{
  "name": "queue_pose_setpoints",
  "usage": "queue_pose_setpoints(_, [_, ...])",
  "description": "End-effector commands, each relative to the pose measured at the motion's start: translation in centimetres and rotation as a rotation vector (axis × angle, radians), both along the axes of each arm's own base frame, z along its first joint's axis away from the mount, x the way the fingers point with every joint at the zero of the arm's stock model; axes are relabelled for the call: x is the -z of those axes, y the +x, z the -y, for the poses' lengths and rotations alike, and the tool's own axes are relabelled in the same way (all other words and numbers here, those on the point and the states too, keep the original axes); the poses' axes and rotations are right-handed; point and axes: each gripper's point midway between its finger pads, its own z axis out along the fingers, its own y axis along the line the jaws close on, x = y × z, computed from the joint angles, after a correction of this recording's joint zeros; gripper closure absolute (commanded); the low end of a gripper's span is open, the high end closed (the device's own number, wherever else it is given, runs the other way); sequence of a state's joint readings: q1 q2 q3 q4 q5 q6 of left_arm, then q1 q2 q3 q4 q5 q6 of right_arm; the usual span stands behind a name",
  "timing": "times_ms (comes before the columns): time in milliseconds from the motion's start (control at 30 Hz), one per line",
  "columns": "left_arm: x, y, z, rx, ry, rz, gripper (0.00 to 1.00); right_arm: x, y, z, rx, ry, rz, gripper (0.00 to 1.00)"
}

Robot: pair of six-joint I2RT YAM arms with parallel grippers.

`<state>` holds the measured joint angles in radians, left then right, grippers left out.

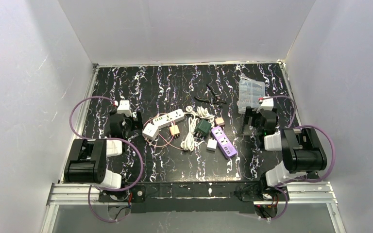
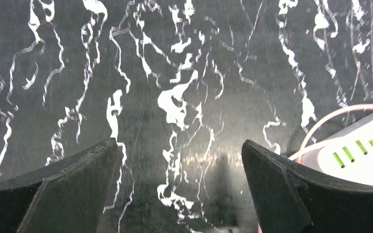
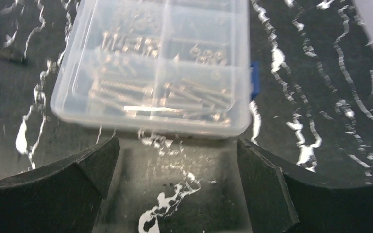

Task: Insert the plug
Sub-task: Pick up the plug from the center of the board.

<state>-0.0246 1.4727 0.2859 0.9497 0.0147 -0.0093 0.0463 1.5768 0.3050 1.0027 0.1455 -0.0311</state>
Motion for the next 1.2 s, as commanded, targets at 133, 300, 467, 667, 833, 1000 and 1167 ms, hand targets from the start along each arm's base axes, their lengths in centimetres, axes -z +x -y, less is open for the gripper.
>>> queue_pose_setpoints(133, [-3.6,1.2,-0.4,0.051,0.075,-0.141,0.01,-11.6,0.6,2.0,0.289,0.364,0.281,0.00])
queue_pose_setpoints(300, [-7.6,0.9,-1.1,0.045,0.006,-0.161,0.01,-13.5,0.4,1.2,0.347,0.675,0.254,0.00])
queue_pose_setpoints(467, [-11.7,0.3,0.4,0.120,-0.080,-0.335,0.01,-15.2,2.3,-3.7,0.125,0.569,0.039,0.00])
queue_pose_setpoints(667, [-13.8,-2.5,1.3,0.211,-0.071,-0.495,0.01,-15.9,0.3,-10.8,-0.049,0.329,-0.128,0.00])
queue_pose_setpoints(833, [-14.0,-5.9,3.8,0.338,-0.174,-0.602,0.01,-15.2,-3.1,-17.2,-0.185,0.219,-0.185,0.00])
queue_pose_setpoints(1000, [-14.0,-9.4,6.5,0.526,-0.170,-0.662,0.01,-13.2,-6.1,-23.7,-0.308,0.124,-0.251,0.00])
queue_pose_setpoints(1167, [-12.0,-11.0,7.1,0.557,-0.004,-0.702,0.01,-11.5,-7.7,-26.5,-0.349,0.082,-0.293,0.00])
